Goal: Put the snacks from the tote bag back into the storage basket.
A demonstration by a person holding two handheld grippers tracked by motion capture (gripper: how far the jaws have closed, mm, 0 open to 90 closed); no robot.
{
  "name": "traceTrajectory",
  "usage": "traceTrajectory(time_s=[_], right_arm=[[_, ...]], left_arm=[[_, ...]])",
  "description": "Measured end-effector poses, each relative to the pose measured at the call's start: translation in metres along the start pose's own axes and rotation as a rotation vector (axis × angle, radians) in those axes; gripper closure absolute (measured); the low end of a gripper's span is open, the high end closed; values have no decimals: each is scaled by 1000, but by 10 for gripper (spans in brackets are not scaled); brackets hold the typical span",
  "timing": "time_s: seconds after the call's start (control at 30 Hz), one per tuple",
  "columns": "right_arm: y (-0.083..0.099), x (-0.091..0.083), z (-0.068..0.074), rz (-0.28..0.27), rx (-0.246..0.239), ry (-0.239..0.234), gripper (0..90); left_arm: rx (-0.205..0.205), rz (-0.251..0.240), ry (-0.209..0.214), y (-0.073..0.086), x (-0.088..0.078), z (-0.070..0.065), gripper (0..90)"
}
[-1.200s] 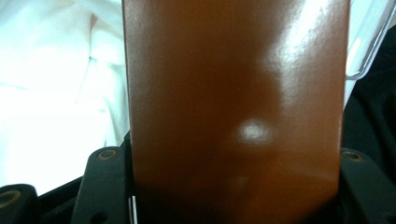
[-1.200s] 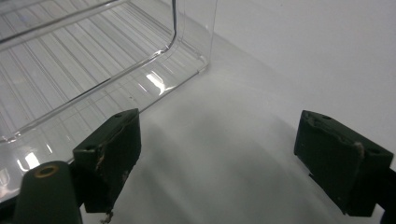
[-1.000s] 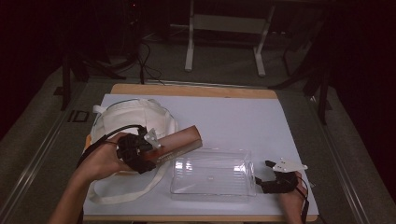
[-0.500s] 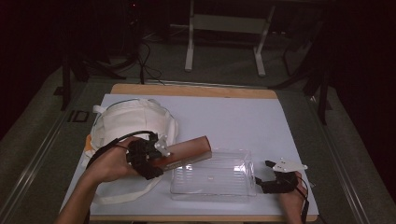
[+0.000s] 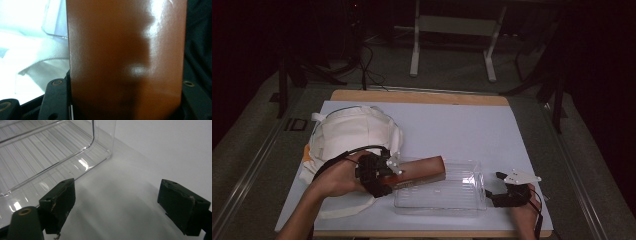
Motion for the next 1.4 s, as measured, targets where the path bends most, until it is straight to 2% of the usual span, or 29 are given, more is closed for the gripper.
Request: traceTrajectory(time_s=[0.63,1.07,1.4], right_arm=[[0,0,0,2,0,0,148],[0,0,0,2,0,0,148],[0,0,0,2,0,0,148]], left_arm=[[72,28,17,-15,7,-7,418],[94,44,14,-22,10,-10,417],[116,30,18,-32,12,-14,417]])
Point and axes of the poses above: each handheld gripper's, and its own axes: x roughly forward along the jaws, y roughly out of its underside, z roughly to its left, the point moved 6 cm from there along x, roughly forward along the jaws, and after that the axes turned 6 degrees about z, right-handed, at the moved point
